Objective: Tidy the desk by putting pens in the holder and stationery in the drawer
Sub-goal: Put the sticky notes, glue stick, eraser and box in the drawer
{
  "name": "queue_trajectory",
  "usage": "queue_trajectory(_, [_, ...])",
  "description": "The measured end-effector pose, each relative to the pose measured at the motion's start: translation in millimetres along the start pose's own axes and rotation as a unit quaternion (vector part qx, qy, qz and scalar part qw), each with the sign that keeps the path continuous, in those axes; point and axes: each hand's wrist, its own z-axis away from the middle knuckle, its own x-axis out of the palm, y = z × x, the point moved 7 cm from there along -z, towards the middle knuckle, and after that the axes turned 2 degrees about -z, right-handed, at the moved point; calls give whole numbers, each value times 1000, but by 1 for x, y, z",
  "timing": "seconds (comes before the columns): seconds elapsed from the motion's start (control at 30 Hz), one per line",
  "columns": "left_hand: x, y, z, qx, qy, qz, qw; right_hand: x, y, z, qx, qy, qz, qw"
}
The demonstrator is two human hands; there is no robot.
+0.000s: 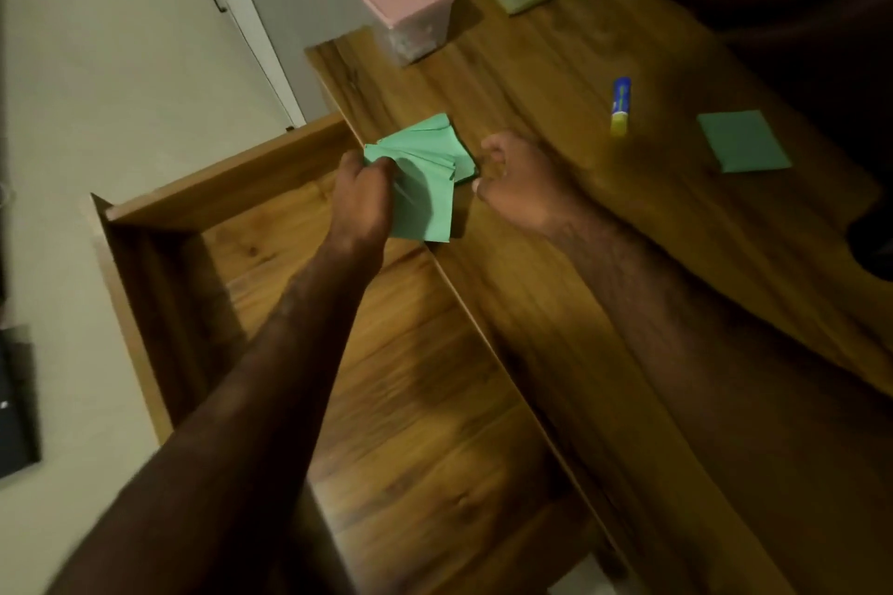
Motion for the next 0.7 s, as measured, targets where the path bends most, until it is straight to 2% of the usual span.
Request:
queue_trajectory(0.07, [-2,-5,-7,0,-9,-7,1000,5,-4,-11,12,6,45,999])
queue_trajectory(0.2, [-2,-12,-9,8,-11,-2,1000,21,-7,-23,27,6,40,999])
queue_trajectory(0.4, [-7,-21,4,1,-9,25,1000,29,-7,-14,58,31,-62,996])
queue_trajectory(0.6, [-19,-52,32,-97,-15,114,989,39,17,25,117,24,-207,971])
queue_trajectory(0.7, [-15,-71,57,-162,-58,178,969,39,22,54,136,39,-263,954])
